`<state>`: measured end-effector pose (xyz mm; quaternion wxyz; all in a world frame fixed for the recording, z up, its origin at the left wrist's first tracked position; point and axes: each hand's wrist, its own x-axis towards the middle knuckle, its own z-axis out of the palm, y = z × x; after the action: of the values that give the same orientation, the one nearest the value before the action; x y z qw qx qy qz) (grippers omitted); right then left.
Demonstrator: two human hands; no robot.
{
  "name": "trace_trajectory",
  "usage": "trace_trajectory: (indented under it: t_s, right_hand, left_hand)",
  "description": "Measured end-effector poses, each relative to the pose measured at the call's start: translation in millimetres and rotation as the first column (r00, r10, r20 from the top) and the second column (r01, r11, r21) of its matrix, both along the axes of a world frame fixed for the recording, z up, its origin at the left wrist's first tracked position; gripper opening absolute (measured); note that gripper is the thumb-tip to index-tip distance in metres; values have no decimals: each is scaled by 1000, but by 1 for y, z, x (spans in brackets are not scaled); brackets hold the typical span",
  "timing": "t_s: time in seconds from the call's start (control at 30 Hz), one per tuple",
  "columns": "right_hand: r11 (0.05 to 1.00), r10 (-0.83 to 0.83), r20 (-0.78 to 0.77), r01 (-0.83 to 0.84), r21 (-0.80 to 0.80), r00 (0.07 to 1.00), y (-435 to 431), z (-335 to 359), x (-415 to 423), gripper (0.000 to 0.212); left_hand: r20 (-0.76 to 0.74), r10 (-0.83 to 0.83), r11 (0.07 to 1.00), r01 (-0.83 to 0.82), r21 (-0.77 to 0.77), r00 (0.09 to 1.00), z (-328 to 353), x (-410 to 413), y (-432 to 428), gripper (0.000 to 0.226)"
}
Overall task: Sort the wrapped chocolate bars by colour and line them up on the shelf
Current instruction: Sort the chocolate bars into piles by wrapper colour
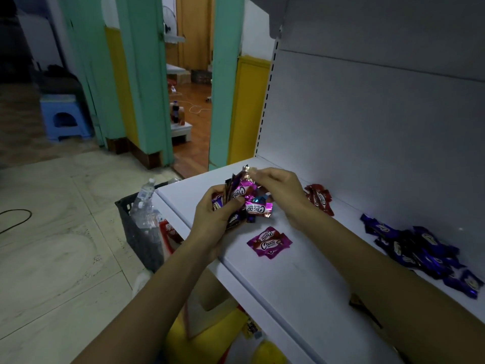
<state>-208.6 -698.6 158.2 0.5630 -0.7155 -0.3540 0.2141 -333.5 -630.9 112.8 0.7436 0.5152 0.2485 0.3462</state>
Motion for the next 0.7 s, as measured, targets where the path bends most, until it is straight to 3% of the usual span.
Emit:
trace_trajectory:
  t_s: [0.13,0.4,0.6,0.7]
  right_hand:
    - [997,-36,-59,40,64,998,-16,7,5,8]
    - [953,-274,-163,290,85,948,-78,15,33,9]
    - [969,-243,-141,248,21,960,-139,17,33,10]
    - [961,-278,-18,277,-15,961,-176,17,30,14]
  left_hand:
    - [13,-37,999,37,-12,999,5,9,-13,15]
    - [48,-106,990,110,-88,993,13,23,-51,20]
    - [24,-179,982,180,-62,984,15,33,-92,21]
    - [20,-231,972,232,-46,973,17,39,-114,20]
